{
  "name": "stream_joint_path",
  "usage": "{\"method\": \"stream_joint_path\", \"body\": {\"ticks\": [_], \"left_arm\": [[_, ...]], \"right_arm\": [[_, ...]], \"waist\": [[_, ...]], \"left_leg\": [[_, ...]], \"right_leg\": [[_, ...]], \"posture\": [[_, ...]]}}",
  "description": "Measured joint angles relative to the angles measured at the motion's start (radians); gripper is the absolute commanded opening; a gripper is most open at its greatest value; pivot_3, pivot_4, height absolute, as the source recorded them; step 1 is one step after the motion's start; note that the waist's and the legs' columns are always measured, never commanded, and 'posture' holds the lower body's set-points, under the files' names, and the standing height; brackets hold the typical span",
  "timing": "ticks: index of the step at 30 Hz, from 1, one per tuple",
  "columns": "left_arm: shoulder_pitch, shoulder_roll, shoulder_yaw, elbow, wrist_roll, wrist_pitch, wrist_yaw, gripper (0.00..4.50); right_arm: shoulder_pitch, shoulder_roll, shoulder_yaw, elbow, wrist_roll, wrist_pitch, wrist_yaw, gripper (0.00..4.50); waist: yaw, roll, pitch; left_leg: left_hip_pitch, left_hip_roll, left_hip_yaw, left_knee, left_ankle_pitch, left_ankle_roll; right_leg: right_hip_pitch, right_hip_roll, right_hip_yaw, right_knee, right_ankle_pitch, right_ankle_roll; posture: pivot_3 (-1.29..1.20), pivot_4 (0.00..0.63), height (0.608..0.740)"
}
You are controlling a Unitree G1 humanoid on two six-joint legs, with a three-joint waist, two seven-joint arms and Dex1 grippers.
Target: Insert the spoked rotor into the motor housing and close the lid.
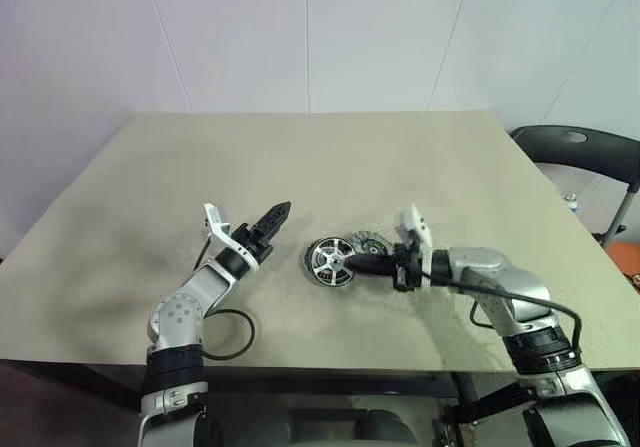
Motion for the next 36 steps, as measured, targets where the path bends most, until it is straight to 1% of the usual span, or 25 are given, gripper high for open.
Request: {"method": "stream_joint_path", "body": {"ticks": [4, 9, 13, 20, 25, 32, 36], "left_arm": [[0.005, 0.011, -0.01, 0.0, 0.021, -0.019, -0.022, 3.01], [0.0, 0.113, 0.01, 0.019, 0.087, -0.116, -0.095, 3.01], [-0.009, 0.163, 0.033, 0.058, 0.117, -0.155, -0.129, 3.01], [-0.011, 0.162, 0.036, 0.083, 0.134, -0.17, -0.149, 3.01], [-0.01, 0.144, 0.03, 0.084, 0.146, -0.182, -0.151, 3.01], [-0.01, 0.143, 0.03, 0.085, 0.155, -0.184, -0.152, 3.01], [-0.011, 0.138, 0.028, 0.085, 0.16, -0.185, -0.153, 3.01]], "right_arm": [[-0.012, 0.026, 0.013, 0.014, -0.027, -0.001, -0.037, 0.0], [-0.022, 0.03, 0.048, 0.047, -0.086, -0.014, -0.072, 0.0], [-0.022, 0.055, 0.063, 0.053, -0.107, -0.024, -0.084, 0.0], [-0.038, 0.091, 0.068, 0.073, -0.138, -0.074, -0.117, 0.0], [-0.039, 0.101, 0.068, 0.083, -0.145, -0.102, -0.125, 0.0], [-0.044, 0.114, 0.066, 0.1, -0.149, -0.133, -0.138, 0.0], [-0.067, 0.146, 0.052, 0.134, -0.153, -0.171, -0.177, 0.0]], "waist": [[0.001, 0.0, 0.0], [0.001, -0.001, 0.001], [0.001, -0.001, 0.001], [0.0, -0.002, 0.001], [0.0, -0.002, 0.001], [-0.001, -0.002, 0.001], [0.0, -0.002, 0.001]], "left_leg": [[0.0, 0.0, 0.0, 0.0, 0.0, 0.0], [-0.001, 0.001, 0.0, -0.001, 0.0, 0.0], [-0.001, 0.0, 0.0, -0.001, 0.0, 0.0], [0.001, 0.0, 0.0, -0.001, 0.0, 0.0], [0.001, 0.0, 0.0, -0.001, 0.0, 0.0], [0.001, 0.001, 0.0, -0.001, 0.0, 0.0], [0.002, 0.001, 0.0, 0.0, 0.0, 0.0]], "right_leg": [[0.0, 0.0, 0.0, 0.0, 0.0, 0.0], [-0.001, 0.001, 0.0, 0.0, 0.0, 0.0], [-0.001, 0.0, 0.0, 0.0, 0.0, 0.0], [0.0, 0.001, 0.0, 0.0, 0.0, 0.0], [0.0, 0.001, 0.001, 0.0, 0.0, 0.0], [0.0, 0.001, 0.001, 0.001, 0.0, 0.0], [0.0, 0.002, 0.001, 0.001, 0.001, -0.001]], "posture": [[0.0, 0.0, 0.74], [0.0, 0.0, 0.74], [0.0, 0.0, 0.74], [0.0, 0.0, 0.74], [0.0, 0.0, 0.74], [0.0, 0.0, 0.74], [0.0, 0.0, 0.74]]}}
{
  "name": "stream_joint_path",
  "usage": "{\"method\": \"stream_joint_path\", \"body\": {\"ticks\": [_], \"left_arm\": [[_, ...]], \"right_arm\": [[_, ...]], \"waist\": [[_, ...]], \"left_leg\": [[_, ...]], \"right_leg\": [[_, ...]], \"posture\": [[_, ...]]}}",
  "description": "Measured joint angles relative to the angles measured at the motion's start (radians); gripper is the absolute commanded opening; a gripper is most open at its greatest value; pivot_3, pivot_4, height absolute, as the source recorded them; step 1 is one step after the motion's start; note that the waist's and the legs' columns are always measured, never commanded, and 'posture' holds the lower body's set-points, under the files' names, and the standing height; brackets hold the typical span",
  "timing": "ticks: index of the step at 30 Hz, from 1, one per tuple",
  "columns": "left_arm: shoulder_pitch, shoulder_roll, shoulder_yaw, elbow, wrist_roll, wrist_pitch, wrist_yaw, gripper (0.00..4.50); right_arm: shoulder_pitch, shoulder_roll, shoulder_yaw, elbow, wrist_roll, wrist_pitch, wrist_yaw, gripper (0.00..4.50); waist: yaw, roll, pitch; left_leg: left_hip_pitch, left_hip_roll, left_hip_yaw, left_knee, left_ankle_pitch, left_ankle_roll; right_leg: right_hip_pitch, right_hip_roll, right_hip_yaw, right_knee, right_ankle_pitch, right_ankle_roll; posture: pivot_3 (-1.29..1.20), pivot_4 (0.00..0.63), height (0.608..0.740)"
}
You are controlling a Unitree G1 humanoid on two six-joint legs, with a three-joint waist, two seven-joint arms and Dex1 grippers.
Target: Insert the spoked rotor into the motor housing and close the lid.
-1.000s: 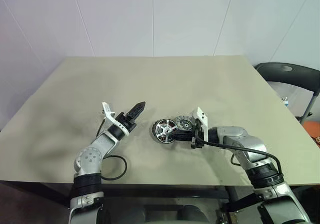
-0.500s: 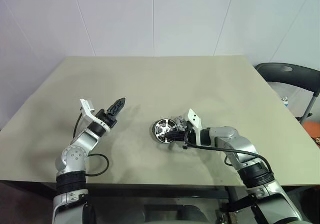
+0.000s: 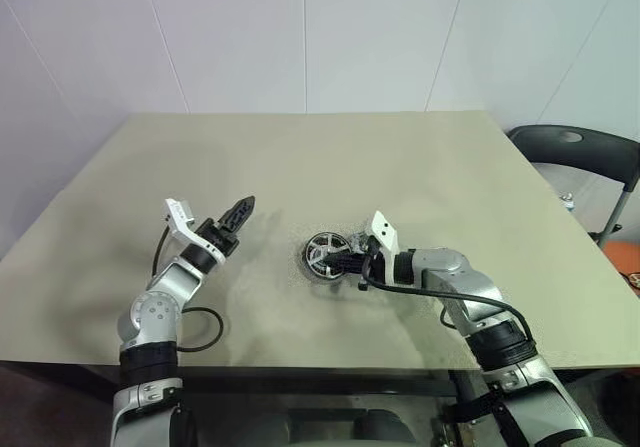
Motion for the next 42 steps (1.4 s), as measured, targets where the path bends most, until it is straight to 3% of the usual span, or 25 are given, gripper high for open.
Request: {"method": "stream_joint_path", "body": {"ticks": [13, 24, 35, 40, 42], "left_arm": [[0.0, -0.007, 0.0, 0.0, 0.016, -0.003, 0.0, 3.01], [0.001, -0.018, -0.002, 0.0, 0.036, -0.018, -0.001, 3.01], [0.004, -0.019, -0.005, -0.001, 0.06, -0.029, -0.008, 3.01], [0.016, -0.014, -0.129, -0.122, 0.126, -0.101, -0.116, 3.01], [0.016, 0.007, -0.197, -0.151, 0.159, -0.111, -0.172, 2.6]], "right_arm": [[0.02, -0.01, 0.026, -0.001, -0.007, -0.019, 0.026, 0.0], [-0.029, 0.033, -0.037, 0.106, -0.045, -0.097, -0.098, 0.0], [-0.023, 0.044, -0.044, 0.105, -0.036, -0.092, -0.058, 0.0], [-0.076, 0.089, -0.129, 0.103, 0.026, -0.089, -0.092, 0.0], [-0.074, 0.088, -0.13, 0.103, 0.023, -0.09, -0.095, 0.0]], "waist": [[0.0, 0.0, 0.0], [0.0, -0.001, 0.0], [-0.001, -0.001, 0.001], [0.001, -0.001, 0.001], [0.0, -0.001, 0.001]], "left_leg": [[0.0, 0.001, 0.0, 0.0, 0.0, 0.0], [0.0, 0.002, 0.001, -0.001, 0.0, -0.001], [-0.001, 0.002, 0.001, -0.002, 0.0, -0.001], [-0.001, 0.002, 0.002, -0.002, 0.0, -0.001], [-0.001, 0.002, 0.003, -0.003, 0.0, 0.0]], "right_leg": [[0.0, 0.001, 0.001, -0.001, 0.0, 0.0], [-0.003, 0.004, 0.004, -0.001, 0.002, -0.003], [-0.004, 0.005, 0.005, -0.001, 0.002, -0.003], [-0.004, 0.004, 0.005, -0.002, 0.003, -0.004], [-0.004, 0.004, 0.006, -0.002, 0.003, -0.004]], "posture": [[0.0, 0.0, 0.74], [0.0, 0.0, 0.74], [0.0, 0.0, 0.74], [0.0, 0.0, 0.74], [0.0, 0.0, 0.74]]}}
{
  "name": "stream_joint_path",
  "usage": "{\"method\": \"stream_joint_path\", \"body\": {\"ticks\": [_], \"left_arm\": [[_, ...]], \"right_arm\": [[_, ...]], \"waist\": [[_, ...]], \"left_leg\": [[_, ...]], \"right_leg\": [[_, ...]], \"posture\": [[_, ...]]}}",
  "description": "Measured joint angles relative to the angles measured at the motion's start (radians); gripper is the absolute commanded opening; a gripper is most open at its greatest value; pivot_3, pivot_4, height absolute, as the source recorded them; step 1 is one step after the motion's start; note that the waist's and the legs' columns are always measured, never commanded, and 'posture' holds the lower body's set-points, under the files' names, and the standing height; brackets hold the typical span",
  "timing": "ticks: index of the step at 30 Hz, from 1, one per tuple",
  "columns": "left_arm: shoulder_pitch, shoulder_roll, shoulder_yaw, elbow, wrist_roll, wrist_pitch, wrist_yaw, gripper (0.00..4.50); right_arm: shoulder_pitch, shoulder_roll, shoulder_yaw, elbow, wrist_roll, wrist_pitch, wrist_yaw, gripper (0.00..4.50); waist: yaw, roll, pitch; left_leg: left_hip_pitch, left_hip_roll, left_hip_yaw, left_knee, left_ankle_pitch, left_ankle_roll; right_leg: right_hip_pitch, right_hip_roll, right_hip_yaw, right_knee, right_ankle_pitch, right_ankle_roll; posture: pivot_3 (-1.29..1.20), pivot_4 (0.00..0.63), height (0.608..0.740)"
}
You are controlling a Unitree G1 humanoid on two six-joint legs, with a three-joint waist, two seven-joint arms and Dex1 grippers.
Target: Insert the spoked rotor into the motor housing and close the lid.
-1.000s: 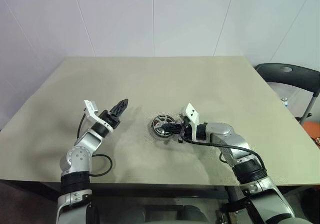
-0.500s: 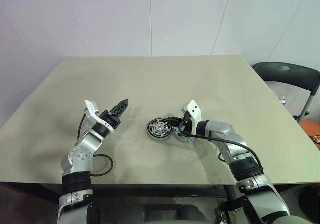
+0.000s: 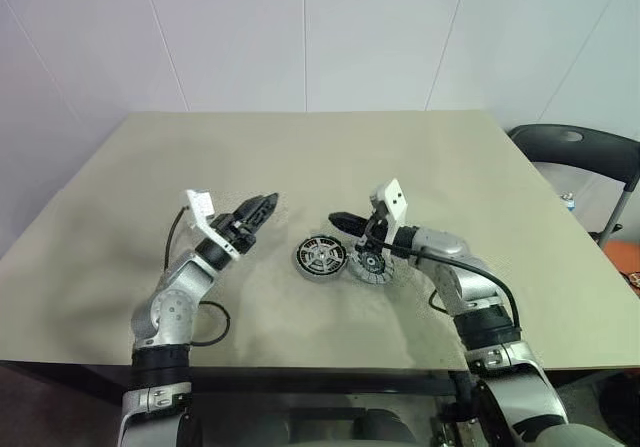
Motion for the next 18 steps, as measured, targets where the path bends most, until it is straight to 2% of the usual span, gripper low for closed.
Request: {"method": "stream_joint_path", "body": {"ticks": [2, 8, 12, 14, 18], "left_arm": [[0.001, 0.019, -0.061, 0.003, 0.05, -0.016, -0.039, 2.11], [0.002, 0.036, -0.189, 0.08, 0.176, -0.067, -0.116, 0.02], [-0.027, 0.032, -0.226, 0.148, 0.266, -0.104, -0.091, 0.02], [-0.049, 0.046, -0.292, 0.2, 0.374, -0.131, -0.058, 0.02], [-0.072, 0.059, -0.351, 0.229, 0.453, -0.141, -0.049, 0.02]], "right_arm": [[0.004, -0.005, -0.001, 0.004, -0.002, 0.0, -0.001, 0.0], [0.0, -0.08, -0.061, 0.019, -0.008, -0.009, -0.004, 0.0], [-0.003, -0.105, -0.095, 0.025, -0.008, -0.021, -0.01, 0.0], [-0.004, -0.114, -0.107, 0.024, -0.008, -0.022, -0.012, 0.0], [-0.002, -0.119, -0.111, 0.016, -0.008, -0.021, -0.017, 0.0]], "waist": [[-0.001, 0.0, 0.0], [0.0, 0.0, 0.0], [0.0, 0.0, 0.0], [0.0, 0.0, 0.0], [0.001, 0.001, 0.0]], "left_leg": [[0.0, 0.0, 0.001, 0.0, 0.0, 0.0], [0.0, 0.0, 0.002, 0.0, 0.0, 0.0], [0.0, 0.001, 0.002, 0.0, 0.0, 0.001], [0.001, 0.001, 0.003, 0.0, 0.0, 0.001], [0.002, 0.001, 0.004, 0.0, -0.001, 0.001]], "right_leg": [[-0.001, 0.0, 0.001, 0.0, 0.0, 0.0], [-0.001, 0.0, 0.002, 0.0, 0.0, 0.0], [-0.001, 0.001, 0.002, 0.001, 0.0, 0.0], [0.0, 0.001, 0.002, 0.001, 0.0, 0.0], [0.001, 0.0, 0.003, 0.001, 0.0, 0.0]], "posture": [[0.0, 0.0, 0.74], [0.0, 0.0, 0.74], [0.0, 0.0, 0.74], [0.0, 0.0, 0.74], [0.0, 0.0, 0.74]]}}
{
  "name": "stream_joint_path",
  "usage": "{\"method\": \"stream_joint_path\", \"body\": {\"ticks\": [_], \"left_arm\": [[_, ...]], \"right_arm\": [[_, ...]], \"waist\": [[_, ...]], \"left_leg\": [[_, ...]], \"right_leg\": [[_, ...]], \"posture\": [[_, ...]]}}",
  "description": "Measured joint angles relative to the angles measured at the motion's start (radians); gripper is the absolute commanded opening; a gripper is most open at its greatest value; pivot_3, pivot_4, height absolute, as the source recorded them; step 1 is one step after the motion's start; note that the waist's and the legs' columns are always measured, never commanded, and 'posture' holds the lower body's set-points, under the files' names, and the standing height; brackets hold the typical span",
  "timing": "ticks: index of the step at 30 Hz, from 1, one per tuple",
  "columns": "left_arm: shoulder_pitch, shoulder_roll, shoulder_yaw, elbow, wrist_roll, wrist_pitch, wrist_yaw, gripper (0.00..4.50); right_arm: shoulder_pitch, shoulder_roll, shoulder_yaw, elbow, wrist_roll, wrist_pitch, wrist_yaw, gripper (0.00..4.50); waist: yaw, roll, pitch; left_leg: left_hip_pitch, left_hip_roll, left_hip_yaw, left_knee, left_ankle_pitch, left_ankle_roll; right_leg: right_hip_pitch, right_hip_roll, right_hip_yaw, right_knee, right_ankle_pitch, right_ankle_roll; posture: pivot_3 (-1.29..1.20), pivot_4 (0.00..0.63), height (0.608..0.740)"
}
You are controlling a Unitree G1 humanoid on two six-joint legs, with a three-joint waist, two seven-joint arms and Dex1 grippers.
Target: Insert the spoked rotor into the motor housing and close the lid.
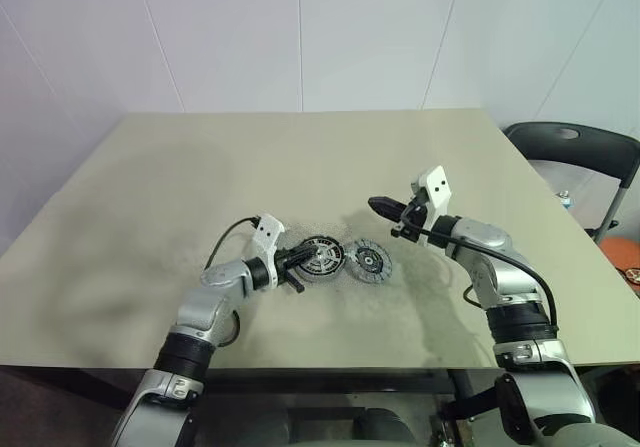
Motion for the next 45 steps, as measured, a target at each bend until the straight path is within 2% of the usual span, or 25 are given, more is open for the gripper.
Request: {"method": "stream_joint_path", "body": {"ticks": [6, 11, 15, 20, 25, 35, 40, 43, 45], "left_arm": [[0.0, -0.013, 0.017, -0.003, 0.011, 0.004, 0.004, 0.02], [0.044, -0.07, 0.092, -0.036, -0.096, 0.001, -0.033, 0.02], [0.053, -0.064, 0.144, -0.137, -0.187, 0.0, -0.091, 0.02], [0.079, -0.041, 0.164, -0.142, -0.195, -0.003, -0.1, 0.02], [0.101, -0.033, 0.168, -0.142, -0.191, -0.017, -0.101, 0.02], [0.105, -0.038, 0.168, -0.14, -0.188, -0.038, -0.097, 0.02], [0.105, -0.039, 0.168, -0.14, -0.188, -0.043, -0.095, 0.02], [0.105, -0.044, 0.165, -0.14, -0.188, -0.044, -0.095, 0.02], [0.105, -0.043, 0.164, -0.14, -0.187, -0.044, -0.095, 0.02]], "right_arm": [[0.009, 0.003, 0.001, -0.044, 0.009, 0.008, -0.007, 0.0], [0.03, 0.02, -0.013, -0.084, 0.113, 0.099, 0.044, 0.0], [0.076, -0.039, 0.006, -0.188, 0.216, 0.236, 0.166, 0.0], [0.127, -0.116, 0.023, -0.229, 0.275, 0.389, 0.233, 0.0], [0.163, -0.189, 0.094, -0.229, 0.254, 0.449, 0.265, 0.0], [0.247, -0.283, 0.302, -0.3, 0.119, 0.419, 0.325, 0.0], [0.242, -0.254, 0.306, -0.274, 0.086, 0.366, 0.306, 0.0], [0.225, -0.223, 0.306, -0.232, 0.056, 0.323, 0.269, 0.0], [0.21, -0.213, 0.304, -0.209, 0.031, 0.288, 0.244, 0.0]], "waist": [[0.0, 0.0, 0.0], [0.0, 0.0, 0.0], [0.0, 0.0, 0.0], [0.001, 0.0, 0.0], [0.001, 0.0, 0.0], [0.001, -0.001, 0.0], [-0.003, -0.003, 0.0], [-0.002, -0.004, 0.001], [0.0, -0.005, 0.002]], "left_leg": [[0.001, 0.0, 0.0, 0.001, 0.0, 0.0], [-0.005, 0.0, 0.0, 0.001, 0.0, 0.0], [-0.013, 0.0, 0.0, 0.002, 0.0, 0.0], [-0.014, 0.0, 0.0, 0.003, 0.0, 0.0], [-0.014, 0.0, 0.0, 0.003, 0.0, 0.0], [-0.015, 0.0, 0.0, 0.005, 0.0, 0.0], [-0.011, 0.002, 0.001, 0.006, 0.0, 0.0], [0.002, 0.002, 0.001, 0.006, 0.0, 0.0], [0.003, 0.002, 0.001, 0.006, 0.0, 0.0]], "right_leg": [[0.001, 0.0, 0.0, 0.0, 0.0, 0.001], [-0.004, 0.0, 0.0, 0.0, 0.001, 0.001], [-0.011, 0.0, 0.0, 0.0, 0.001, 0.001], [-0.012, 0.0, 0.0, 0.0, 0.002, 0.001], [-0.012, 0.0, 0.0, 0.0, 0.002, 0.001], [-0.012, 0.0, 0.0, 0.0, 0.002, 0.001], [-0.008, 0.001, 0.0, 0.0, 0.003, 0.001], [0.004, 0.002, 0.001, 0.0, 0.003, 0.0], [0.005, 0.002, 0.001, -0.001, 0.002, -0.002]], "posture": [[0.0, 0.0, 0.74], [0.0, 0.0, 0.74], [0.0, 0.0, 0.74], [0.0, 0.0, 0.74], [0.0, 0.0, 0.74], [0.0, 0.0, 0.74], [0.0, 0.0, 0.74], [0.0, 0.0, 0.74], [0.0, 0.0, 0.74]]}}
